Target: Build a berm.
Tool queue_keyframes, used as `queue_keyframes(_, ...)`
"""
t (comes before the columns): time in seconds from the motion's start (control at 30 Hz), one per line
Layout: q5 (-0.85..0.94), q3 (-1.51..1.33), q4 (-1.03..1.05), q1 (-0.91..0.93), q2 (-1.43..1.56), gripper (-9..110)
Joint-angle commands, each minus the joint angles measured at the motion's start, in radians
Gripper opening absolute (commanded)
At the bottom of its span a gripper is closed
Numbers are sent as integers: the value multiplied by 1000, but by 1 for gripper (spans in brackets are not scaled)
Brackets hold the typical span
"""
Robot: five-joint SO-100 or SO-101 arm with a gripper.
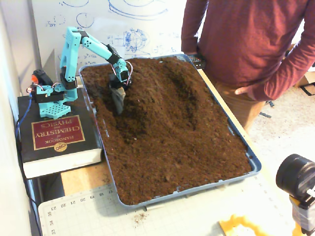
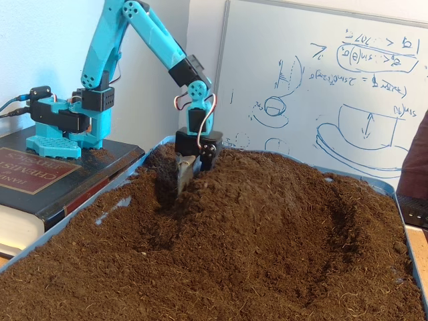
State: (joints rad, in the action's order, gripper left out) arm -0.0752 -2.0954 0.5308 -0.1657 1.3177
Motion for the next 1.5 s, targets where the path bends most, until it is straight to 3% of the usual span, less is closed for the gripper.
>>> queue_keyframes(0.0, -12, 244, -110, -49, 29, 0)
queue_keyframes(0.9, -11, 347, -104, -118, 80, 1)
queue_keyframes(1.47, 2, -137, -117, -245, 279, 1)
